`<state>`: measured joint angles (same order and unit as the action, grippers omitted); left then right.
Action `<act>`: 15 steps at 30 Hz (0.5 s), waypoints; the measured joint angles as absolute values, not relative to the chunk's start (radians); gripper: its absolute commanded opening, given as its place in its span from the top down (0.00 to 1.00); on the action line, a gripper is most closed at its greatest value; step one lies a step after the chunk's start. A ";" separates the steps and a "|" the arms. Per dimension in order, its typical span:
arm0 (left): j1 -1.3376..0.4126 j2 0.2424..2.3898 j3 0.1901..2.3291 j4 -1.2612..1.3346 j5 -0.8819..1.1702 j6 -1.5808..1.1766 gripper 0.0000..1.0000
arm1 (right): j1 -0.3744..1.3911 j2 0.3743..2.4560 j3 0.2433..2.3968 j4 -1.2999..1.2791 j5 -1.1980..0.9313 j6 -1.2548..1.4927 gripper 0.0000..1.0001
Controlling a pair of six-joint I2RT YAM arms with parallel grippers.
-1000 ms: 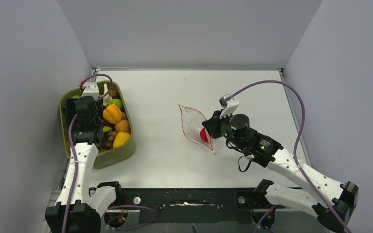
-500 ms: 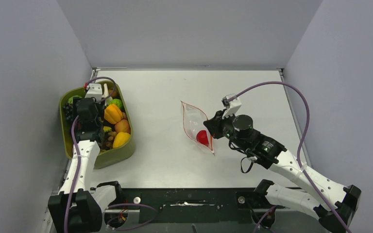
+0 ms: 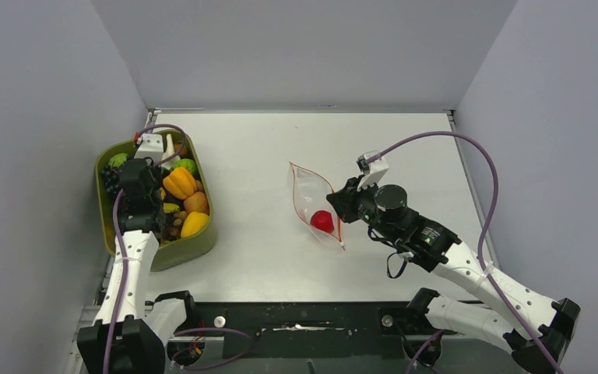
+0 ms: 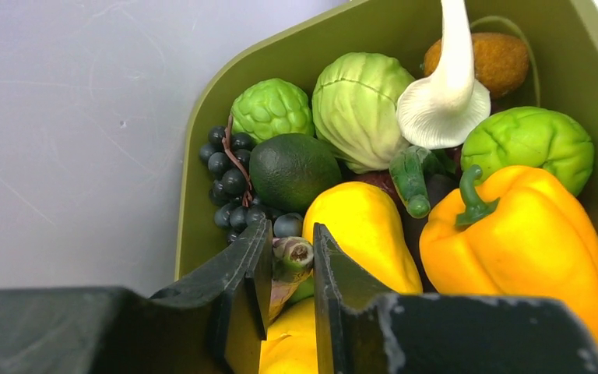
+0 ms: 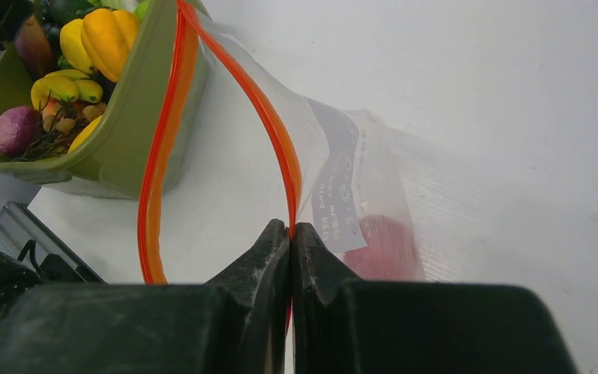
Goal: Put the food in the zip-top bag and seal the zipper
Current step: Pick up the fake vegetable from the bin.
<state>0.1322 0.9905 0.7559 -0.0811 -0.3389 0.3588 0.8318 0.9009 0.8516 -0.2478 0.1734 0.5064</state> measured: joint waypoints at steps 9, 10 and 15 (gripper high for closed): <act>0.131 0.902 0.832 -0.202 -0.287 0.268 1.00 | 0.832 0.902 0.848 -0.246 0.169 0.511 1.00; 0.131 0.894 0.849 -0.218 -0.279 0.256 1.00 | 0.832 0.905 0.848 -0.246 0.167 0.514 1.00; 0.128 0.869 0.924 -0.292 -0.265 0.160 1.00 | 0.832 0.929 0.848 -0.244 0.164 0.541 1.00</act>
